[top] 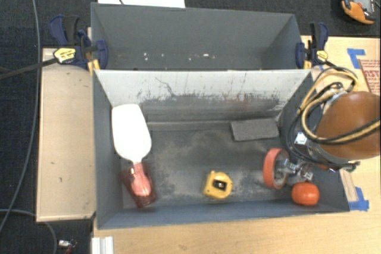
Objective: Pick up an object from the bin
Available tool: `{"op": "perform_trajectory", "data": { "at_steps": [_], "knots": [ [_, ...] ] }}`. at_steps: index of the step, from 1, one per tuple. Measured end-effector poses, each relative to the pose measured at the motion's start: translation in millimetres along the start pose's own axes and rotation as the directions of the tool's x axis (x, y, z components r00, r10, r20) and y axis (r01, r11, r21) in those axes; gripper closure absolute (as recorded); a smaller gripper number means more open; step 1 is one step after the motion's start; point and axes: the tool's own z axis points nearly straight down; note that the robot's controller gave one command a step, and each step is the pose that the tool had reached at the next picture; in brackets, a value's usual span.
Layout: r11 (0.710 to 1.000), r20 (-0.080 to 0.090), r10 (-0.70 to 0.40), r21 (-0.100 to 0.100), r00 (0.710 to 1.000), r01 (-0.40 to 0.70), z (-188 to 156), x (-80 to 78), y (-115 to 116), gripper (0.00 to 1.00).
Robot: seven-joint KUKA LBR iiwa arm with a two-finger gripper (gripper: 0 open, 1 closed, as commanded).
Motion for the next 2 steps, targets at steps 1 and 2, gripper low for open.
{"op": "perform_trajectory", "data": {
  "at_steps": [1,2],
  "knots": [
    [0.999,0.001,0.034,-0.001,0.999,-0.034,0.8,-1.6,-4.0,1.0],
    [1.0,0.005,-0.028,0.003,1.0,0.028,1.7,-5.8,-6.2,1.0]
  ]
}}
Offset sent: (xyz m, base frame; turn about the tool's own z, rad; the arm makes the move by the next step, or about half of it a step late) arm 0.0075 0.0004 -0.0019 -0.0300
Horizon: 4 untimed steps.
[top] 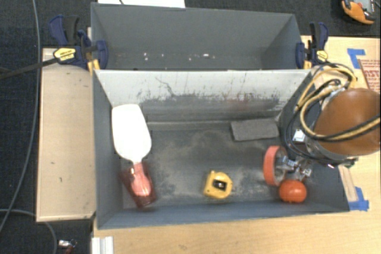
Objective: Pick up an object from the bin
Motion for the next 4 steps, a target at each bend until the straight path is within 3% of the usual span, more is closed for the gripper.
{"op": "perform_trajectory", "data": {
  "at_steps": [1,2,3,4],
  "knots": [
    [1.0,0.002,0.026,0.002,1.0,-0.026,0,-5.8,-1,1.0],
    [1.0,0.003,-0.027,0.008,1.0,0.027,-113,-7.5,1,1.0],
    [1.0,-0.001,0.006,-0.014,1.0,-0.006,-33,-7.8,5,1.0],
    [0.999,0.007,-0.051,0.015,0.999,0.051,-83,-19.0,0,1.0]
  ]
}}
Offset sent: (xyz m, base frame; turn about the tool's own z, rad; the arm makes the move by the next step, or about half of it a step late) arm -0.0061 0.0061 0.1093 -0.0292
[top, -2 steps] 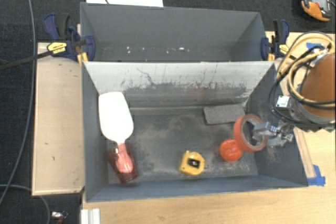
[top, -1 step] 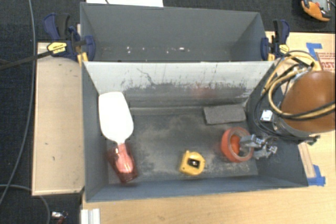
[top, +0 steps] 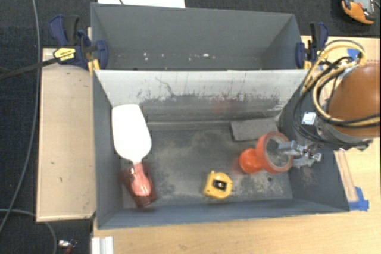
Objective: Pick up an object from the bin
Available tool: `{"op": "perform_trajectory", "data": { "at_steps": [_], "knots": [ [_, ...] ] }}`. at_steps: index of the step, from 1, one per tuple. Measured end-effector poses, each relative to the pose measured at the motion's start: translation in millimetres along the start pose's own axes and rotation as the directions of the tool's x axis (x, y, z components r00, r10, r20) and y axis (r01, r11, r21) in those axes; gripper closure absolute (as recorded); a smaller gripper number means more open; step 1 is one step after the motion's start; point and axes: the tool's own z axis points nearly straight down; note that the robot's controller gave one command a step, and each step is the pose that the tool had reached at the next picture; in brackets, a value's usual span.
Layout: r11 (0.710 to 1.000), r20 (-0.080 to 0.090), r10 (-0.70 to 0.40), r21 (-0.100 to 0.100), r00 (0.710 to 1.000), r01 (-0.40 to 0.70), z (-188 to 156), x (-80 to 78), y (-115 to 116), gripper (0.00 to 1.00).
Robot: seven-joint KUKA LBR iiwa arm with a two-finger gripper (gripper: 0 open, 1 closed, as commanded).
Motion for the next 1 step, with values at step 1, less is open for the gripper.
{"op": "perform_trajectory", "data": {
  "at_steps": [1],
  "knots": [
    [1.0,-0.005,0.017,-0.021,1.0,-0.017,-20.3,-3.7,0.6,1.0]
  ]
}}
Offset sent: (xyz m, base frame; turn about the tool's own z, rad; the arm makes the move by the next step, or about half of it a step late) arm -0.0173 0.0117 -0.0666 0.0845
